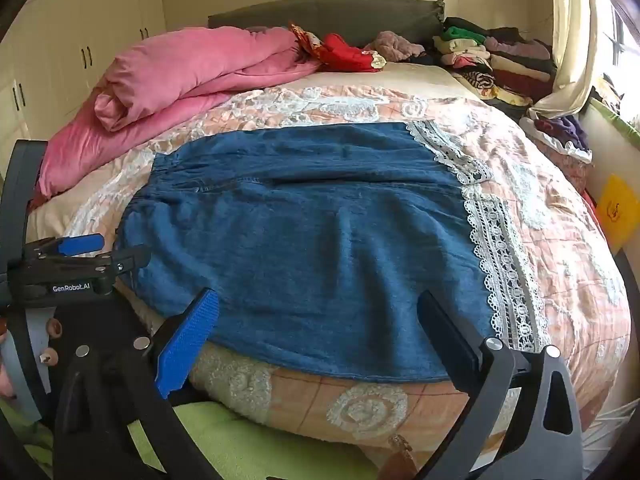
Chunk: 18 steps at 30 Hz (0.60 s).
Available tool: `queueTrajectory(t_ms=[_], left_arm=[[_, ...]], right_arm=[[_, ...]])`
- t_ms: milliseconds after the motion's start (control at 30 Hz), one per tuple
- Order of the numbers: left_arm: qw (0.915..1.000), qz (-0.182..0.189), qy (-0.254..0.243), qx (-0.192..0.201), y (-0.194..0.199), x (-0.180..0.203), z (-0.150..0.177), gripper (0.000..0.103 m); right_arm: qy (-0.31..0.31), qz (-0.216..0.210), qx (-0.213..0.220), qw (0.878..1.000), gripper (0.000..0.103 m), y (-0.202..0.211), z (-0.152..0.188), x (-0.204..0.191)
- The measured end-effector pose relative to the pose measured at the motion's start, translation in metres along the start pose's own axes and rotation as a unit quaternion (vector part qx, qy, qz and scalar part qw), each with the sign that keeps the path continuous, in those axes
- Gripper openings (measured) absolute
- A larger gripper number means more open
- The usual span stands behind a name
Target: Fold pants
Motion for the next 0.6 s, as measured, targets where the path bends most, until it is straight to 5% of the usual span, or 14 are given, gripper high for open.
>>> queueTrajectory(t_ms=[600], left_arm=[[0.9999,0.012,-0.012,-0.001,0.003,0.016,0.004,0.094]], right_arm=[[0.007,0.005,-0.006,1.000,0.099,0.000,-0.001,-0.008]])
Point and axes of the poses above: each gripper's, at about its wrist camera, not at the fingertips, and y roughly against the way its jaws point, x to its right, z to its underside, the point moved 5 cm from there along -y, roughly the way its jaws point, and after that the axes turned 9 degrees about z, right-handed, at the moved point
